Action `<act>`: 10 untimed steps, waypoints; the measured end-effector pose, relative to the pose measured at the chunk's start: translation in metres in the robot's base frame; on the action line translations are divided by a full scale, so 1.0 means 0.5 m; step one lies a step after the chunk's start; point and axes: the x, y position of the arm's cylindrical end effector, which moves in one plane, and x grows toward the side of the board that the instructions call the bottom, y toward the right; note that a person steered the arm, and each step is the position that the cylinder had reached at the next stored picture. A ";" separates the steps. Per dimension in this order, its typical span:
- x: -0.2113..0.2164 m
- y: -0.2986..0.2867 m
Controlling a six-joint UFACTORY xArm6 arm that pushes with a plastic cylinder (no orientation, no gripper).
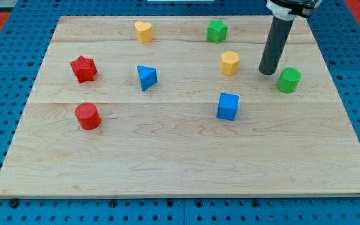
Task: Push the yellow hexagon left a bit
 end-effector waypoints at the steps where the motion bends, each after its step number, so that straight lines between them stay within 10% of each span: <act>1: 0.000 -0.003; 10: -0.050 -0.117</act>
